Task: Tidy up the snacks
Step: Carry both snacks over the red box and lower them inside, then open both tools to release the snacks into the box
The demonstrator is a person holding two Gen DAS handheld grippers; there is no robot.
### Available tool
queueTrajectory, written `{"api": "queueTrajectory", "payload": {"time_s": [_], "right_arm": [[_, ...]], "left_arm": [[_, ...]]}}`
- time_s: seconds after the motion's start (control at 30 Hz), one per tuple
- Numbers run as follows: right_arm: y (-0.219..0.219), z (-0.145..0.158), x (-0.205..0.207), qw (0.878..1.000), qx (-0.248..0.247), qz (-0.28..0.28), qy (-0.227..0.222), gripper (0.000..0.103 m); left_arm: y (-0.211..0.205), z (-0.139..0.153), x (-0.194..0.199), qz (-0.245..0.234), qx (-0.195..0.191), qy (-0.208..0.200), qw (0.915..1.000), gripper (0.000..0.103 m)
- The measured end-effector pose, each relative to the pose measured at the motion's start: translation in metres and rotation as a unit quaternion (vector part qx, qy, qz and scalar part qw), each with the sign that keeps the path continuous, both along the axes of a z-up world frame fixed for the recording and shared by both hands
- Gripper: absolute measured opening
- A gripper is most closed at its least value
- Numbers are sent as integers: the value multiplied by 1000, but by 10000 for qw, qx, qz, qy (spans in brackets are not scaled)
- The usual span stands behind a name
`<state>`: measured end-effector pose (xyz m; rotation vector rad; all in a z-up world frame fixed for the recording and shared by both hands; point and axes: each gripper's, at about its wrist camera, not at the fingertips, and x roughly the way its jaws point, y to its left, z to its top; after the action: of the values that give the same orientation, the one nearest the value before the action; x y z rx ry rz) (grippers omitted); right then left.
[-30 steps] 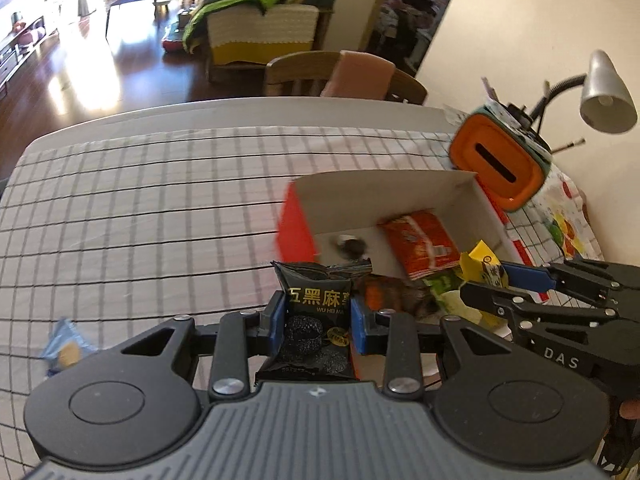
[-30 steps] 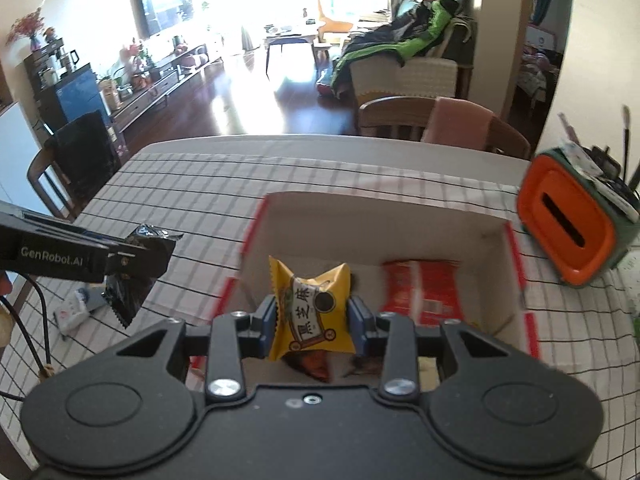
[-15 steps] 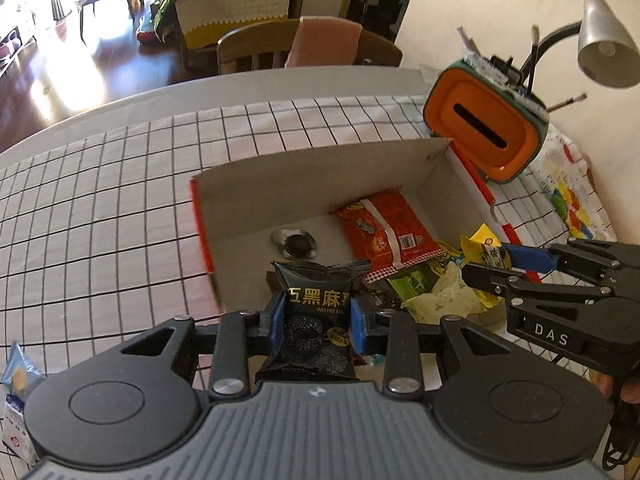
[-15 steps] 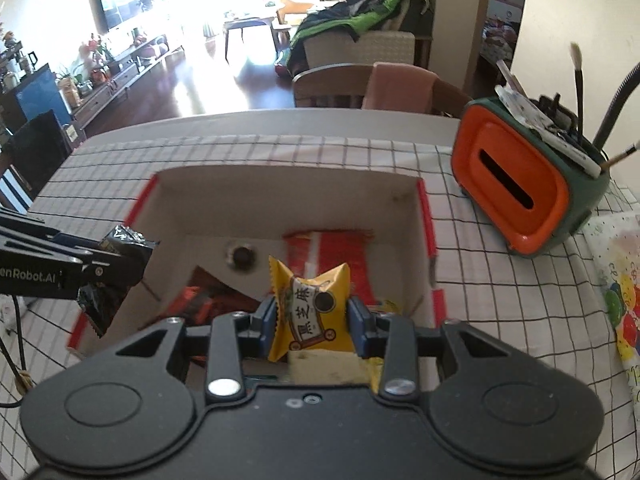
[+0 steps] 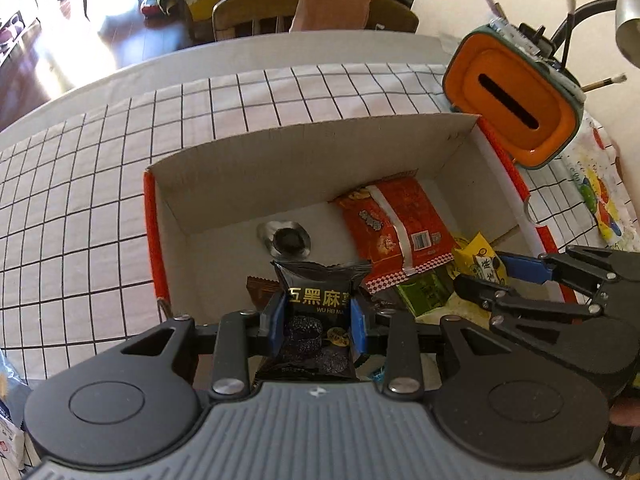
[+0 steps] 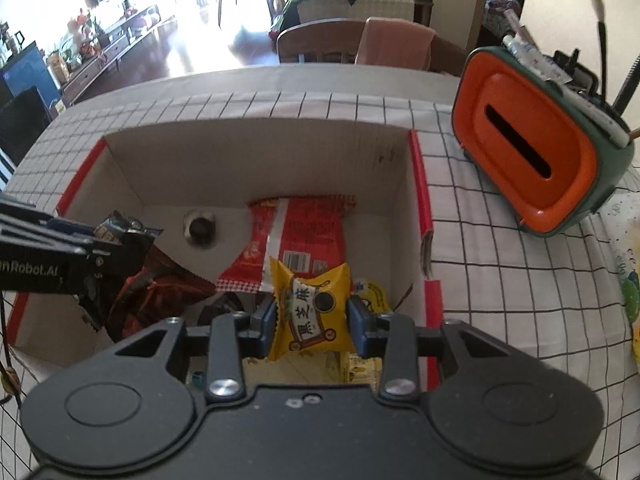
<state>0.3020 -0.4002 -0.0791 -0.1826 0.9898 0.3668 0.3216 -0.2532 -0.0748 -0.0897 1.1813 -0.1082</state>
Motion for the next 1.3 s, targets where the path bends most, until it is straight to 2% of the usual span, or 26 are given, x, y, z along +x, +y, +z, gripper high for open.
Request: {"api": "queueTrajectory", "payload": {"time_s": [0.27,0.47,0.63,0.7,0.8,0.87,1.1,1.23,1.3], "right_arm": [[-1,-1,4,9999,39,101,126,36],[-6,0,7,9995,239,34,220,41],[-5,5,0,9993,292,40,213,44],[-5,9,-4,9992,327,75,196,46],[-5,15,-9,9989,426,114,157,53],[-6,20,-14,9988,480,92,88,63],[-8,37,-26,9981,614,37,-37,69],[-5,48,-37,9974,710,73,-105,79],[-1,54,-43,9970,748,122,-163,81]], "left_arm": [[-6,-9,10,-83,124,317,9994,32],[-12,-7,7,-194,318,176,9992,32],[-10,-2,0,-204,310,-3,9993,33],[-8,1,-3,-216,295,-91,9993,37],[-5,8,-12,-251,230,-247,9991,41],[-3,12,-16,-248,230,-343,9988,41],[8,34,-39,-296,131,-712,9969,47],[17,44,-50,-333,84,-859,9957,48],[23,48,-55,-345,31,-930,9951,55]]}}
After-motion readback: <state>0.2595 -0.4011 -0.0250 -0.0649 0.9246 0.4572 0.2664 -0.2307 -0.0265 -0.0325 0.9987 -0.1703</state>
